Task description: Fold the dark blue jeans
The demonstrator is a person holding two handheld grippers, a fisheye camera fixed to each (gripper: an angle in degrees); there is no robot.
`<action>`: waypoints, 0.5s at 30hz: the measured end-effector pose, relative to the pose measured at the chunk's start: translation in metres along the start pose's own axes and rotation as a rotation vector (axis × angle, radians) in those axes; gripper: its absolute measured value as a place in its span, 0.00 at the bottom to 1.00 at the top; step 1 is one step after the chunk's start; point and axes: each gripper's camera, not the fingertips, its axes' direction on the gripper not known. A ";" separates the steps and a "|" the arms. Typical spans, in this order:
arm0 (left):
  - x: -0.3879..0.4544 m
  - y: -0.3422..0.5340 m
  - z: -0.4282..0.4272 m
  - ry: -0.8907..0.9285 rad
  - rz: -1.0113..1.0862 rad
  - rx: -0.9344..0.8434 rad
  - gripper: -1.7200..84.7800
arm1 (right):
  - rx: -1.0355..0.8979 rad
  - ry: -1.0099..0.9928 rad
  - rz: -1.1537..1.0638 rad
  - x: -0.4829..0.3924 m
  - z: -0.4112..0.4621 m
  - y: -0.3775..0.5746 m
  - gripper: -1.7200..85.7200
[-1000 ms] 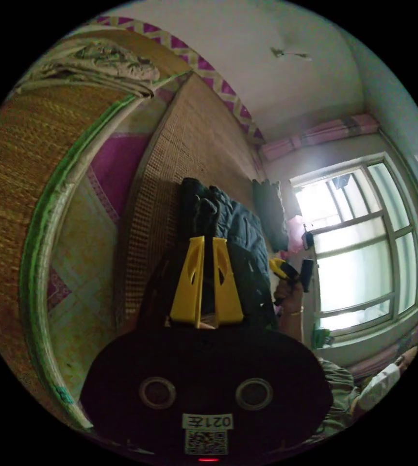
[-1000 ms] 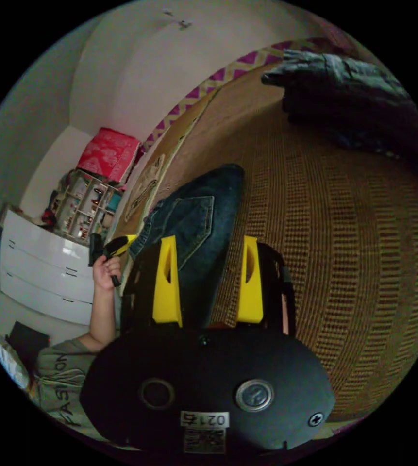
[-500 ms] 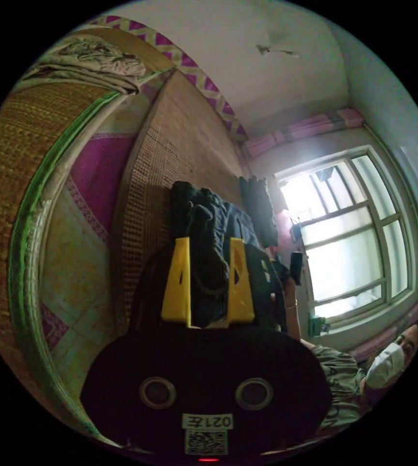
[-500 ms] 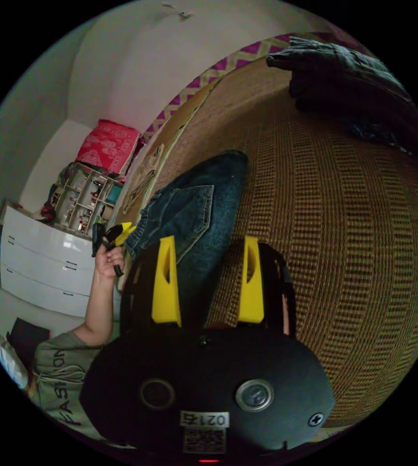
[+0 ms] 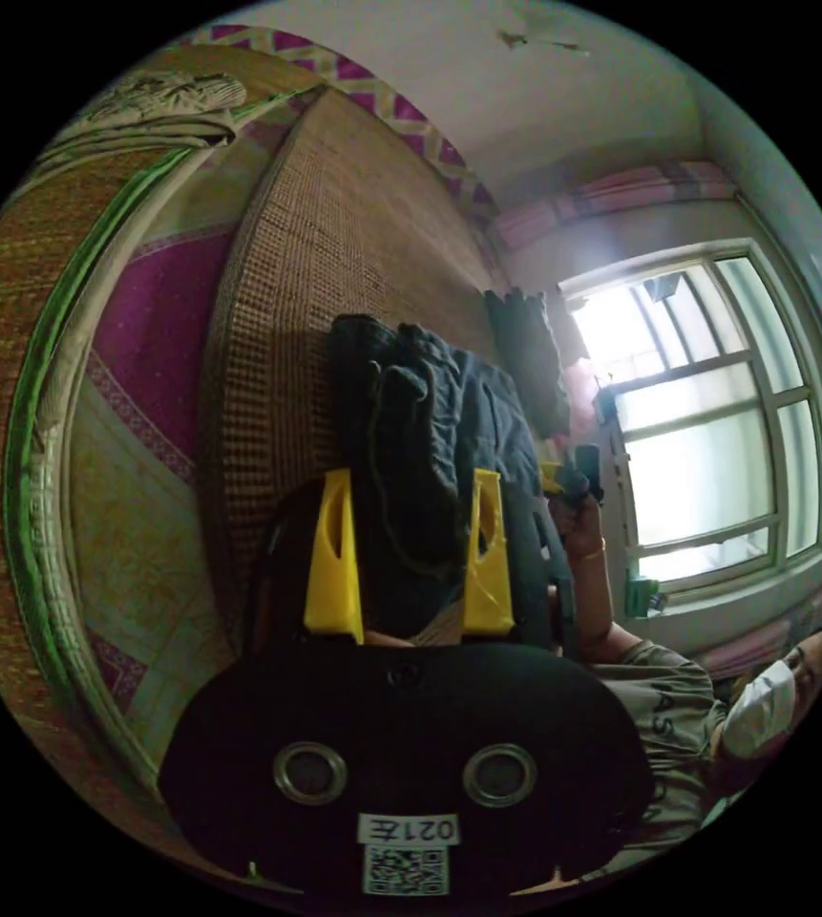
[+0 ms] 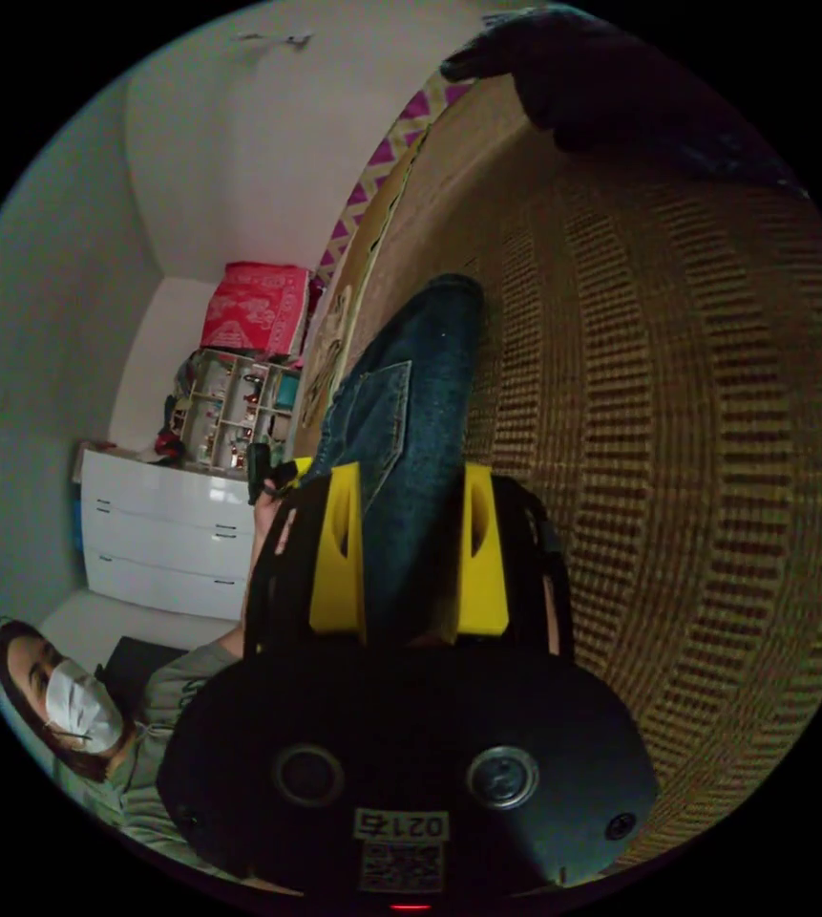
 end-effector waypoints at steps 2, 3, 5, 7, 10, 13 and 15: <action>0.005 -0.010 0.006 -0.044 -0.013 -0.030 0.16 | -0.022 0.012 0.002 -0.001 0.004 -0.007 0.16; 0.010 -0.014 0.010 -0.078 -0.003 -0.044 0.14 | -0.028 0.052 -0.006 -0.004 0.004 -0.012 0.15; 0.014 -0.018 0.017 -0.074 -0.004 -0.037 0.11 | -0.026 0.090 -0.019 -0.007 0.003 -0.016 0.13; 0.015 -0.019 0.021 -0.044 -0.028 -0.014 0.10 | 0.015 0.112 -0.012 -0.006 0.001 -0.015 0.11; 0.021 -0.020 0.023 -0.017 -0.023 0.010 0.09 | 0.086 0.062 0.021 0.000 -0.007 -0.012 0.10; 0.048 -0.024 0.020 -0.017 0.016 0.014 0.08 | 0.119 -0.023 -0.008 -0.003 -0.018 -0.012 0.10; 0.092 -0.032 0.018 -0.020 0.105 -0.003 0.08 | 0.110 -0.057 -0.055 -0.016 -0.034 -0.017 0.10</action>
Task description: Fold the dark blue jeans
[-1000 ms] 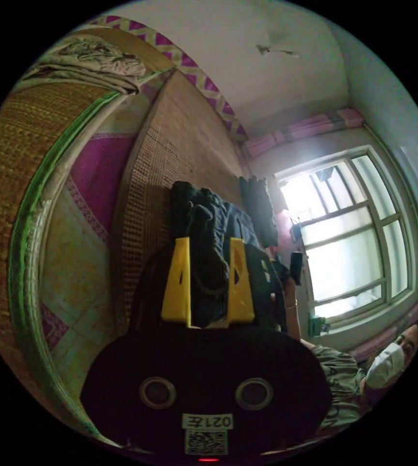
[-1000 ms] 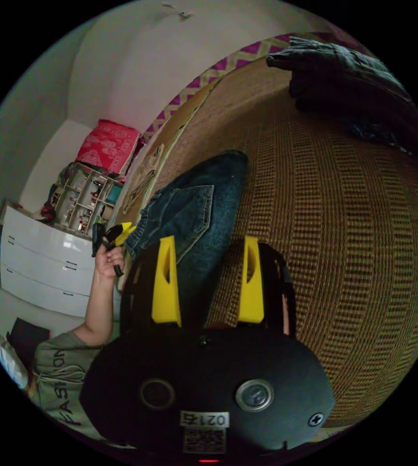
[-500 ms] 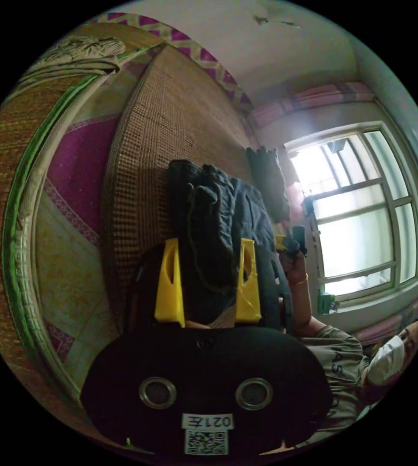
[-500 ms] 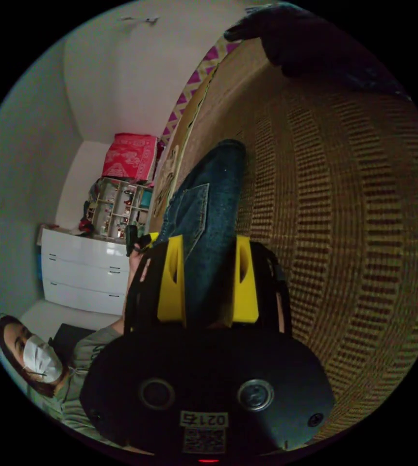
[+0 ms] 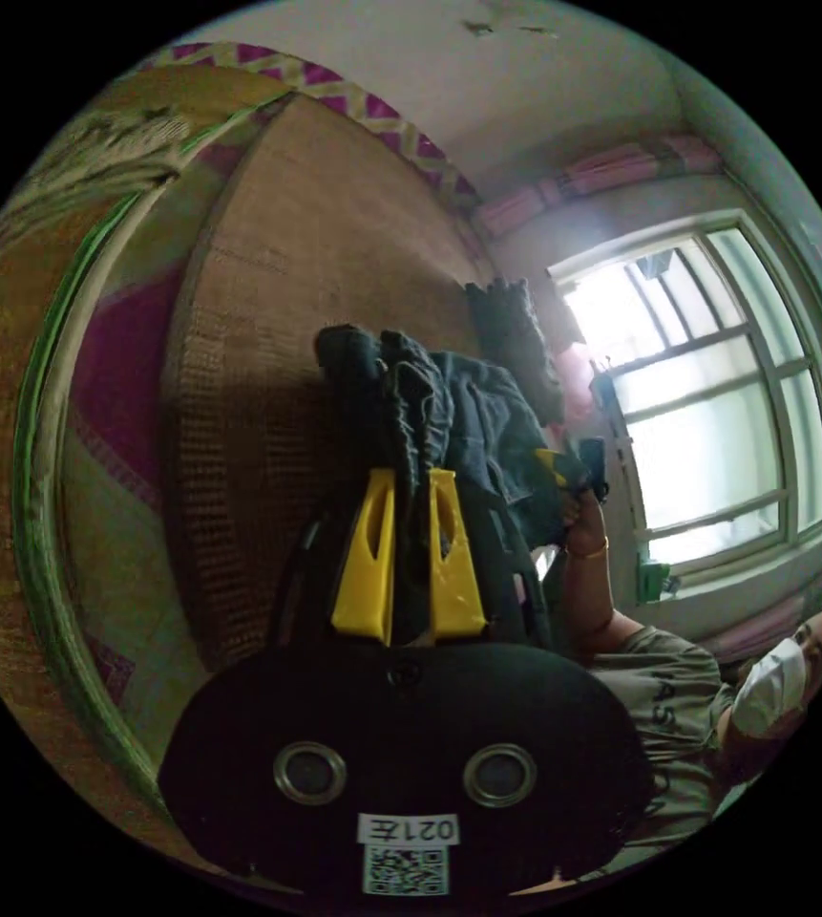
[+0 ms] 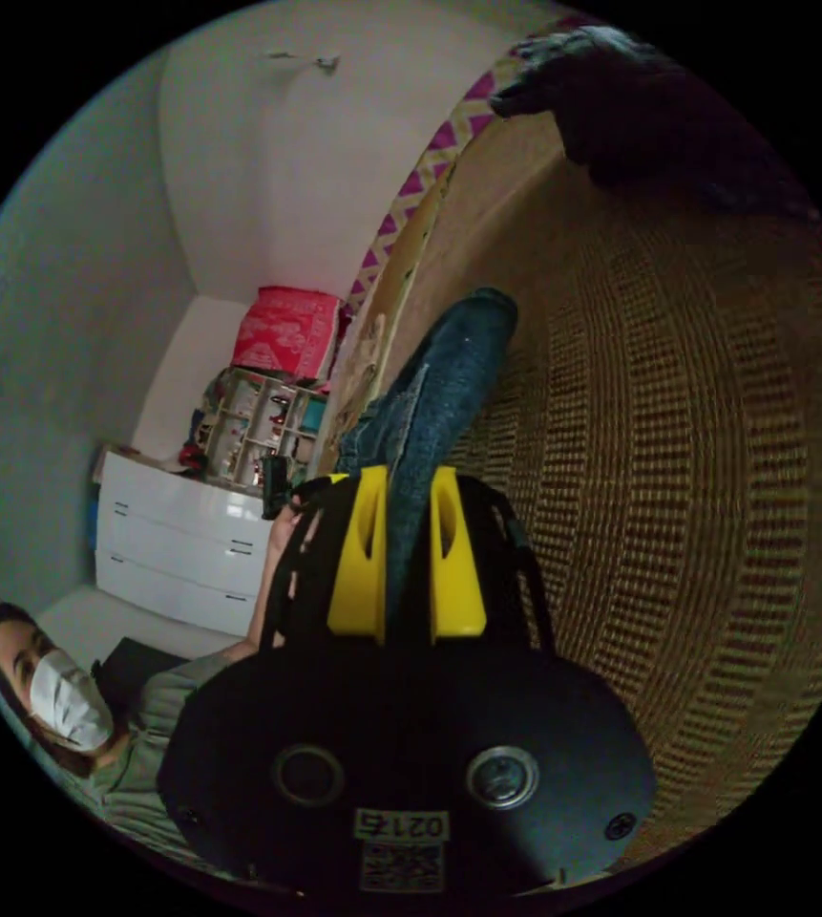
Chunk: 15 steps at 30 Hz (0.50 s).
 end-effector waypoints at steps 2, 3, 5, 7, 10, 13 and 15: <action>0.042 -0.016 0.000 -0.003 0.077 -0.001 0.08 | -0.008 0.006 -0.050 -0.012 -0.020 -0.009 0.10; 0.071 -0.031 0.002 0.002 0.122 0.006 0.08 | -0.001 0.004 -0.081 -0.019 -0.037 -0.016 0.10; 0.116 -0.060 0.010 0.014 0.185 0.020 0.08 | 0.034 0.001 -0.120 -0.031 -0.070 -0.030 0.10; 0.162 -0.098 0.024 0.033 0.244 0.024 0.08 | 0.079 0.020 -0.154 -0.043 -0.107 -0.047 0.10; 0.229 -0.173 0.063 0.072 0.308 0.020 0.08 | 0.176 0.085 -0.195 -0.059 -0.171 -0.080 0.10; 0.282 -0.238 0.112 0.082 0.335 0.020 0.08 | 0.271 0.177 -0.196 -0.062 -0.221 -0.114 0.10; 0.308 -0.270 0.152 0.050 0.331 0.007 0.09 | 0.326 0.246 -0.143 -0.050 -0.239 -0.139 0.11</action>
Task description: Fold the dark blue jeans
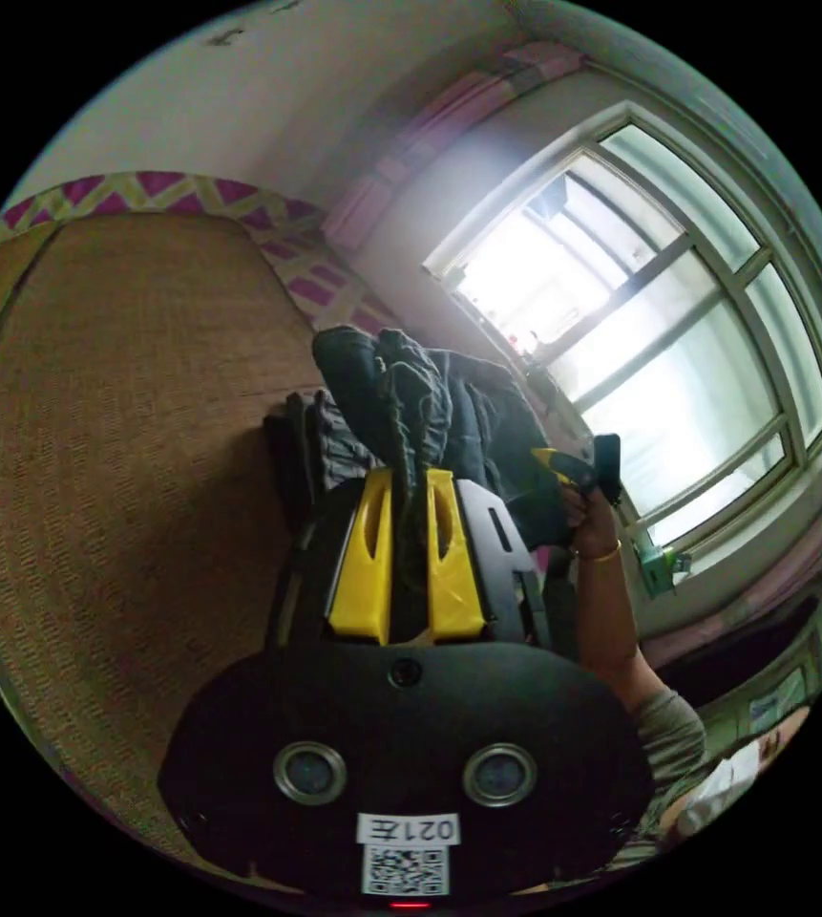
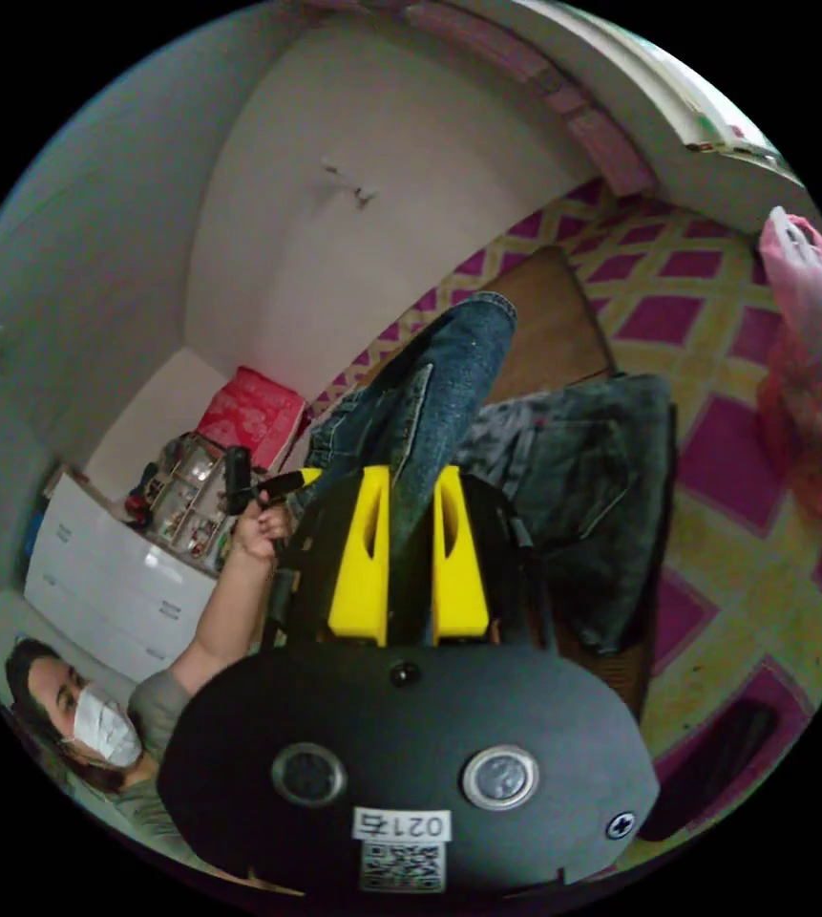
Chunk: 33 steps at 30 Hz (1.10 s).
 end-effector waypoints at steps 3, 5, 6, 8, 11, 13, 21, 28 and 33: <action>-0.009 -0.016 0.056 -0.077 -0.043 -0.081 0.10 | -0.029 0.137 0.073 0.032 0.027 -0.017 0.13; -0.023 -0.010 0.077 -0.169 -0.094 -0.159 0.11 | -0.087 0.249 0.159 0.057 0.056 -0.014 0.17; -0.027 0.000 0.076 -0.162 -0.075 -0.137 0.11 | -0.137 0.323 0.199 0.068 0.073 -0.007 0.18; -0.028 0.018 0.055 -0.050 -0.031 -0.040 0.10 | -0.130 0.359 0.183 0.068 0.086 0.006 0.18; -0.025 0.055 0.011 -0.042 -0.031 0.050 0.08 | -0.009 0.423 0.127 0.039 0.087 0.031 0.18; -0.015 0.082 -0.017 -0.051 0.001 0.043 0.08 | 0.035 0.473 0.029 0.005 0.091 0.048 0.17; 0.070 0.291 -0.192 -0.547 0.165 0.332 0.03 | 0.204 0.721 -0.844 -0.256 0.232 0.218 0.03; 0.078 0.482 -0.303 -0.645 0.029 0.386 0.02 | 0.186 0.429 -0.937 -0.376 0.383 0.331 0.07; 0.084 0.599 -0.382 -0.819 -0.140 0.439 0.01 | 0.039 0.304 -1.123 -0.470 0.547 0.399 0.06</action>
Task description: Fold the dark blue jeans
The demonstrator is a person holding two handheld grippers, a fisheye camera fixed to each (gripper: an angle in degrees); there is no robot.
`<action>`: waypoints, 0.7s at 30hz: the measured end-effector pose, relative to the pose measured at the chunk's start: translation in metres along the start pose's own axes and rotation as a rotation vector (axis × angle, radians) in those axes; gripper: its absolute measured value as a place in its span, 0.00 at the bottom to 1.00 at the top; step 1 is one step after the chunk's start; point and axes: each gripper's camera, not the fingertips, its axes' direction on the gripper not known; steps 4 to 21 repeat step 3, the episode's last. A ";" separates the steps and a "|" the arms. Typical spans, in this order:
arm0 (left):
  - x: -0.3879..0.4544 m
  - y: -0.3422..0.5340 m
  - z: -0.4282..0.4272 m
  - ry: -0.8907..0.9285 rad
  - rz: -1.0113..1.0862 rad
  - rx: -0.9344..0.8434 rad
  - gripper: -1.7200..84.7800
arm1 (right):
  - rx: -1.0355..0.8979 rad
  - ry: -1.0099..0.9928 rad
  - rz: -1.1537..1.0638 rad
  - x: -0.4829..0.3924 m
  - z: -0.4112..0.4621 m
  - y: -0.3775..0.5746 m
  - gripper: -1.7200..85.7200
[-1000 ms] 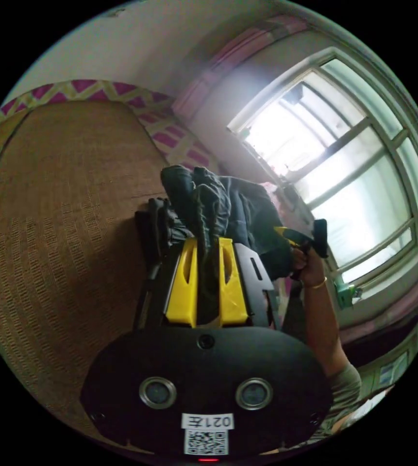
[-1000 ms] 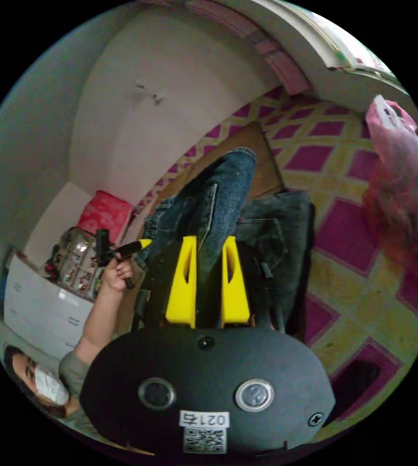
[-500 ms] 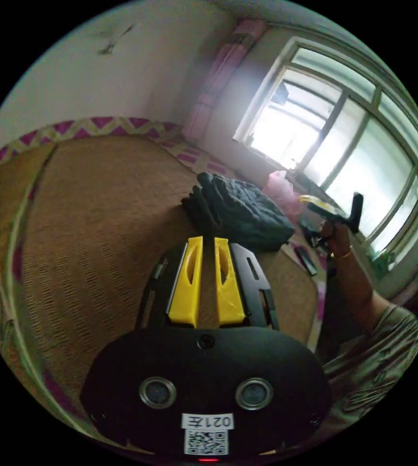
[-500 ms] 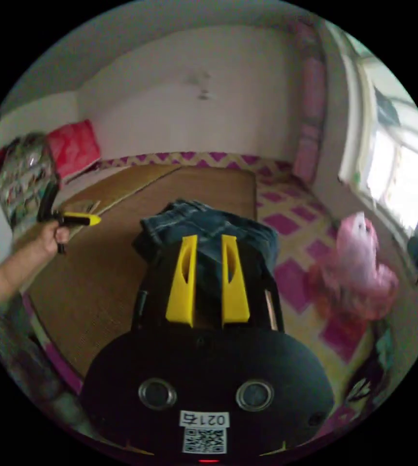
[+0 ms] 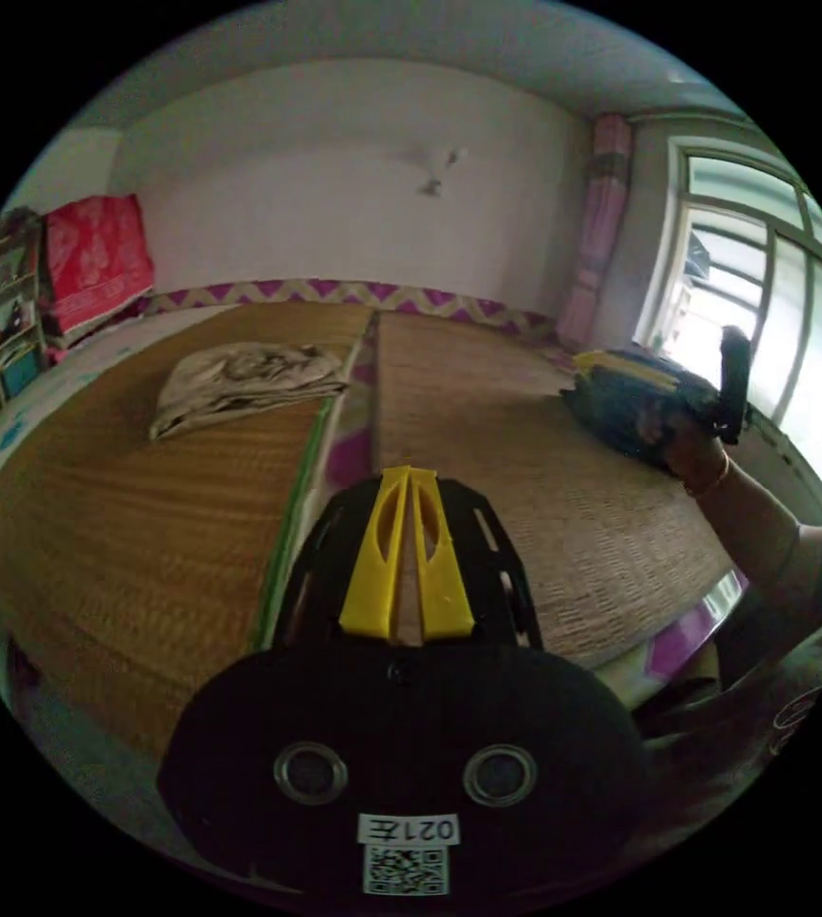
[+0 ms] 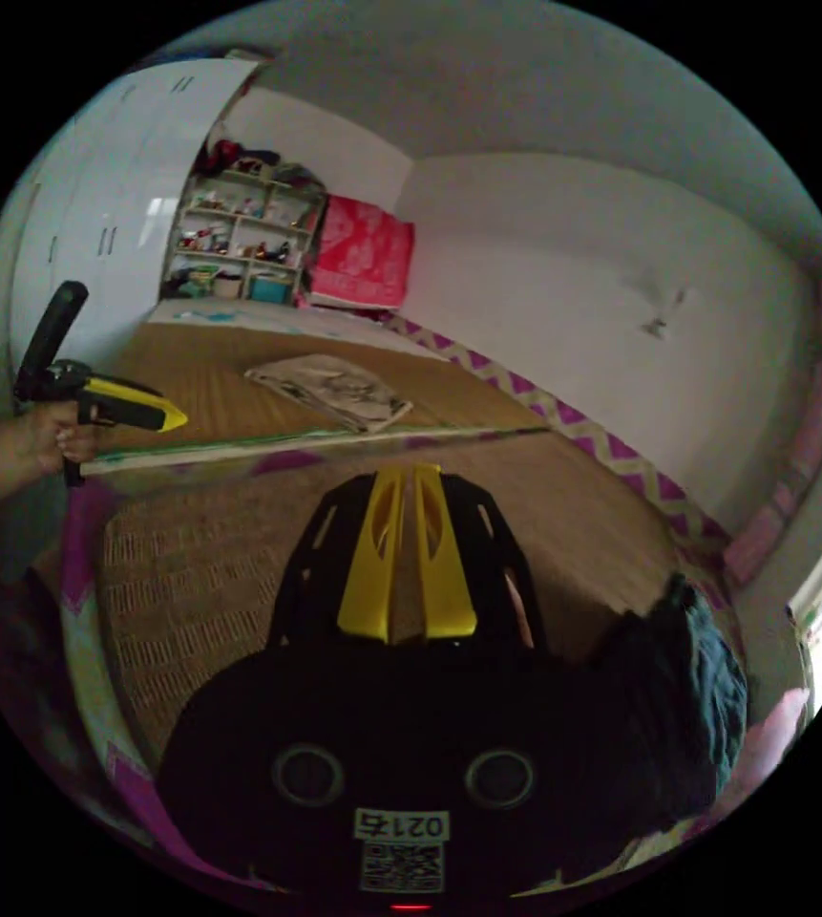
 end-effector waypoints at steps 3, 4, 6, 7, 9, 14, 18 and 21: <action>-0.044 0.028 -0.023 -0.078 -0.097 -0.014 0.01 | -0.073 -0.127 -0.114 -0.062 0.081 -0.044 0.11; -0.044 0.028 -0.023 -0.078 -0.097 -0.014 0.01 | -0.073 -0.127 -0.114 -0.062 0.081 -0.044 0.11; -0.044 0.028 -0.023 -0.078 -0.097 -0.014 0.01 | -0.073 -0.127 -0.114 -0.062 0.081 -0.044 0.11; -0.044 0.028 -0.023 -0.078 -0.097 -0.014 0.01 | -0.073 -0.127 -0.114 -0.062 0.081 -0.044 0.11; -0.044 0.028 -0.023 -0.078 -0.097 -0.014 0.01 | -0.073 -0.127 -0.114 -0.062 0.081 -0.044 0.11; -0.044 0.028 -0.023 -0.078 -0.097 -0.014 0.01 | -0.073 -0.127 -0.114 -0.062 0.081 -0.044 0.11; -0.044 0.028 -0.023 -0.078 -0.097 -0.014 0.01 | -0.073 -0.127 -0.114 -0.062 0.081 -0.044 0.11; -0.044 0.028 -0.023 -0.078 -0.097 -0.014 0.01 | -0.073 -0.127 -0.114 -0.062 0.081 -0.044 0.11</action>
